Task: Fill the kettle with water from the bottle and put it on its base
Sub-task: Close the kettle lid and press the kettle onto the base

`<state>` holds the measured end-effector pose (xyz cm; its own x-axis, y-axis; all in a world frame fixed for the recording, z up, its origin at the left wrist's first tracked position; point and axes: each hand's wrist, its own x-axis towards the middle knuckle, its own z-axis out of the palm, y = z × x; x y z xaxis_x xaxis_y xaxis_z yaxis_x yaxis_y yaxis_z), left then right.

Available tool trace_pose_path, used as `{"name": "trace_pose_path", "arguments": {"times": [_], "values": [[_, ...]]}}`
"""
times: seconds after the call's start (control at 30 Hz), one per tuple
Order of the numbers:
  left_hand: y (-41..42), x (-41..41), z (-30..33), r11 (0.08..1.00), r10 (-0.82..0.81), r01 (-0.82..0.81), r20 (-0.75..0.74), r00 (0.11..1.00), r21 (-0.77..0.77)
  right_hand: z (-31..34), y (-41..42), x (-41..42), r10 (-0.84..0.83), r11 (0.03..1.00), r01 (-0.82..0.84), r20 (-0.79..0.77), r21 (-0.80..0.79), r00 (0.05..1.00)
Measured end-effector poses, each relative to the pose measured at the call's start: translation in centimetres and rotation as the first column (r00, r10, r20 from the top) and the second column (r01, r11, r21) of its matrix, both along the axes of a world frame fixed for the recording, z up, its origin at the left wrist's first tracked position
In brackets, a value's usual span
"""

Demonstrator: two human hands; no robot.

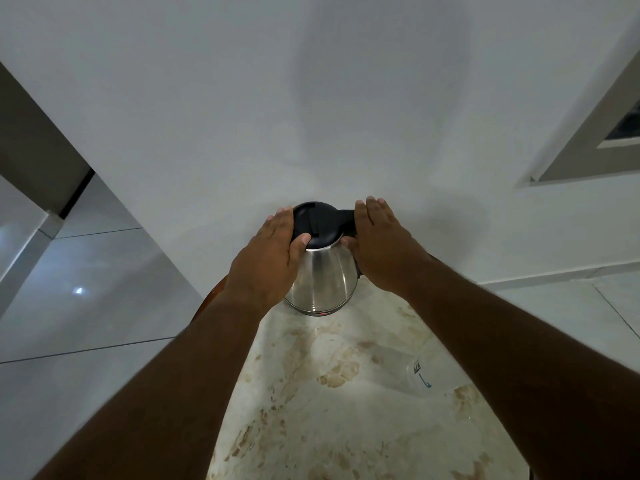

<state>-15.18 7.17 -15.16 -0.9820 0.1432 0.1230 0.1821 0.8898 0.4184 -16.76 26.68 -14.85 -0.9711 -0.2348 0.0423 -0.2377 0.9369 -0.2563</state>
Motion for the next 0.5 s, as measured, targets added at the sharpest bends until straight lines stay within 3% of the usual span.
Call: {"name": "trace_pose_path", "arguments": {"times": [0.5], "values": [[0.07,0.1,-0.21,1.0,0.007,-0.007,-0.001,1.0,-0.003,-0.39,0.15,0.06,0.025,1.0,-0.026,-0.071,-0.009,0.997]]}}
